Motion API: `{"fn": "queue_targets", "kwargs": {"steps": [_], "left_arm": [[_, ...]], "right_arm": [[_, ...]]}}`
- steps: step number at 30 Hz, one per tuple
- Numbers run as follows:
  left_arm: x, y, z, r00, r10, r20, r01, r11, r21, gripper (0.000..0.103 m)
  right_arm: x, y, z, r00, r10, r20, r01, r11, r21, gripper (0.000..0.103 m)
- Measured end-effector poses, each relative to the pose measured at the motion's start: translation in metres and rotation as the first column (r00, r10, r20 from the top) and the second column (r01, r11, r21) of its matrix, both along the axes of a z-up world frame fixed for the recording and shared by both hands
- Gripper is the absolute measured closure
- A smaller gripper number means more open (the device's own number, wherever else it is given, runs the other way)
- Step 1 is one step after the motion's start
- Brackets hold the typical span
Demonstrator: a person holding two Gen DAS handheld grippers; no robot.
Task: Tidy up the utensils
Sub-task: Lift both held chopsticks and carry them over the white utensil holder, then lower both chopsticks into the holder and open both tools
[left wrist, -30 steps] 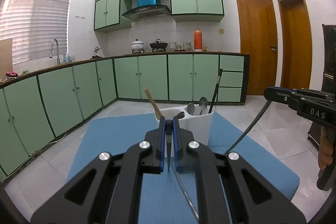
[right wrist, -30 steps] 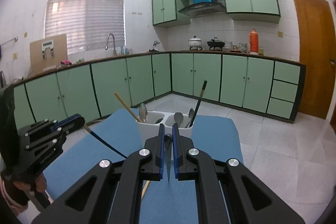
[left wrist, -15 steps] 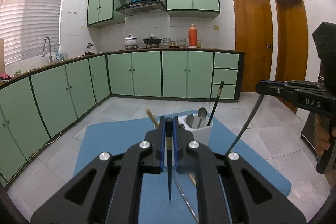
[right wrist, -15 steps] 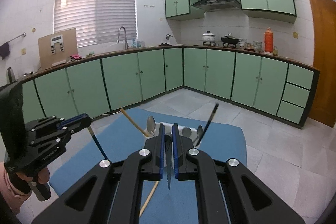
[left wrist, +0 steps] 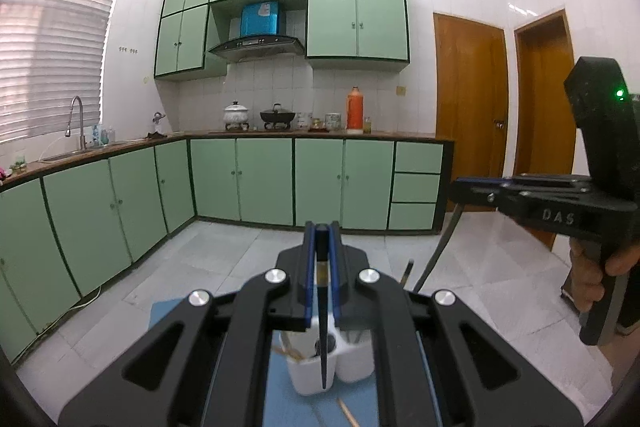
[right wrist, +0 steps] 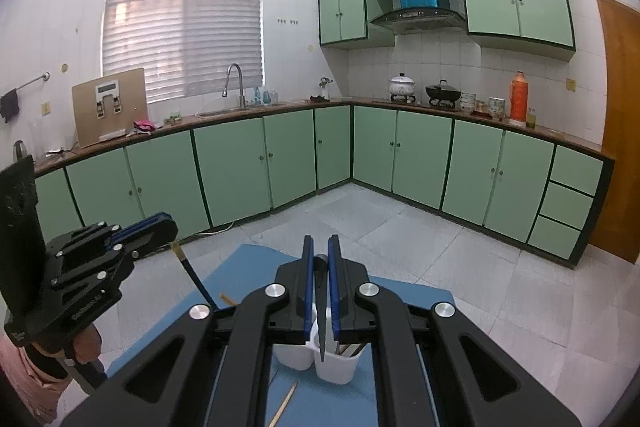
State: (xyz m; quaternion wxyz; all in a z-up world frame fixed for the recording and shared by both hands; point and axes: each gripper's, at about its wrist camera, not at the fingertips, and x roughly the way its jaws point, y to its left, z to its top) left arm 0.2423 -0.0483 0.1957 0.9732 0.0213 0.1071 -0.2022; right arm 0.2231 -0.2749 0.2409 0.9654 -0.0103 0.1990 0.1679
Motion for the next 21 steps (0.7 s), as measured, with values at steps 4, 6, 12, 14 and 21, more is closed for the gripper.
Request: {"fn": "queue_targets", "kwargs": {"steps": [4, 6, 12, 14, 21], "left_arm": [[0.027, -0.009, 0.013, 1.0, 0.016, 0.0, -0.016, 1.0, 0.005, 0.097], [0.041, -0.011, 0.016, 1.0, 0.023, -0.003, -0.023, 1.0, -0.001, 0.097], [0.085, -0.015, -0.004, 0.997, 0.053, -0.054, -0.054, 0.998, -0.02, 0.097], [0.096, -0.017, -0.016, 0.995, 0.065, -0.074, -0.066, 0.998, -0.006, 0.097], [0.122, -0.023, -0.054, 0.987, 0.083, -0.137, -0.079, 0.996, 0.035, 0.097]], "right_arm": [[0.029, -0.002, 0.012, 0.999, -0.01, -0.032, 0.01, 1.0, -0.008, 0.096], [0.044, -0.002, 0.012, 0.999, -0.02, -0.046, 0.019, 1.0, -0.019, 0.096], [0.085, 0.006, -0.023, 0.991, -0.032, -0.129, 0.025, 0.998, -0.054, 0.096], [0.091, 0.01, -0.038, 0.988, -0.033, -0.148, 0.023, 0.998, -0.066, 0.096], [0.111, 0.018, -0.077, 0.978, -0.029, -0.205, 0.015, 0.998, -0.067, 0.096]]}}
